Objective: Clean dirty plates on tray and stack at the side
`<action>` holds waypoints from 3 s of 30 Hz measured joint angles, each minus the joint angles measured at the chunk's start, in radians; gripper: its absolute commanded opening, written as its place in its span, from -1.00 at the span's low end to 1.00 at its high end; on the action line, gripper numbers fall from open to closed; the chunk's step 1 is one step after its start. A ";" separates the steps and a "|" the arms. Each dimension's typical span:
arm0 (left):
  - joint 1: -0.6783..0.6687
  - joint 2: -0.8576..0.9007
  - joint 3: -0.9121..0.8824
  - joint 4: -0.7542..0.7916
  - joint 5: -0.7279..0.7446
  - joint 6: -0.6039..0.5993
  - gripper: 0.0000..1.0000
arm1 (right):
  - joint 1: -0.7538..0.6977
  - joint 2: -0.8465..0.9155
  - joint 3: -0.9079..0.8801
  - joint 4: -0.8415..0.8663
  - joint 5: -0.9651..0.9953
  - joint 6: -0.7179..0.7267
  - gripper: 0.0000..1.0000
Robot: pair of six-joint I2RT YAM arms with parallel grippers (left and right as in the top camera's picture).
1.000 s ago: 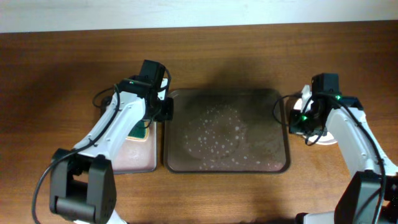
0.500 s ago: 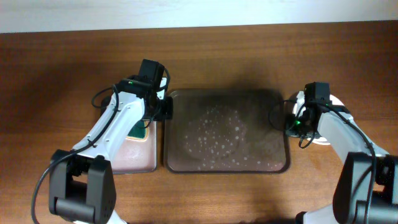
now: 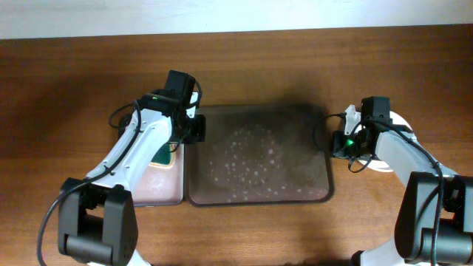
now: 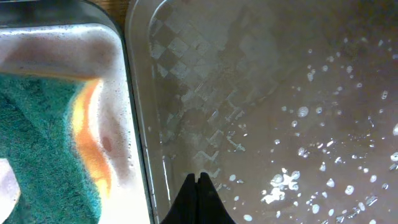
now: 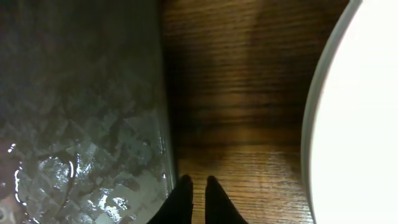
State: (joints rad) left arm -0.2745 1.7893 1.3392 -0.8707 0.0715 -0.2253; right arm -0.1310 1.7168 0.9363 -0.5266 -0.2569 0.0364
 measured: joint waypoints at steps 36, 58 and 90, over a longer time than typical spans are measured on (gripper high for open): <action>0.139 -0.628 -0.225 -0.071 -0.057 -0.007 0.99 | 0.068 -0.699 0.206 -0.477 0.100 -0.010 0.97; 0.139 -1.089 -0.524 0.022 -0.106 -0.007 0.99 | 0.068 -1.058 0.015 -0.464 0.114 -0.010 0.97; 0.139 -1.089 -0.529 0.020 -0.106 -0.007 0.99 | 0.164 -1.704 -0.915 0.626 0.129 -0.016 0.97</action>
State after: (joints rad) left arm -0.1352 0.7002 0.8104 -0.8509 -0.0349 -0.2321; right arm 0.0334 0.0128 0.0216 0.0998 -0.1276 0.0204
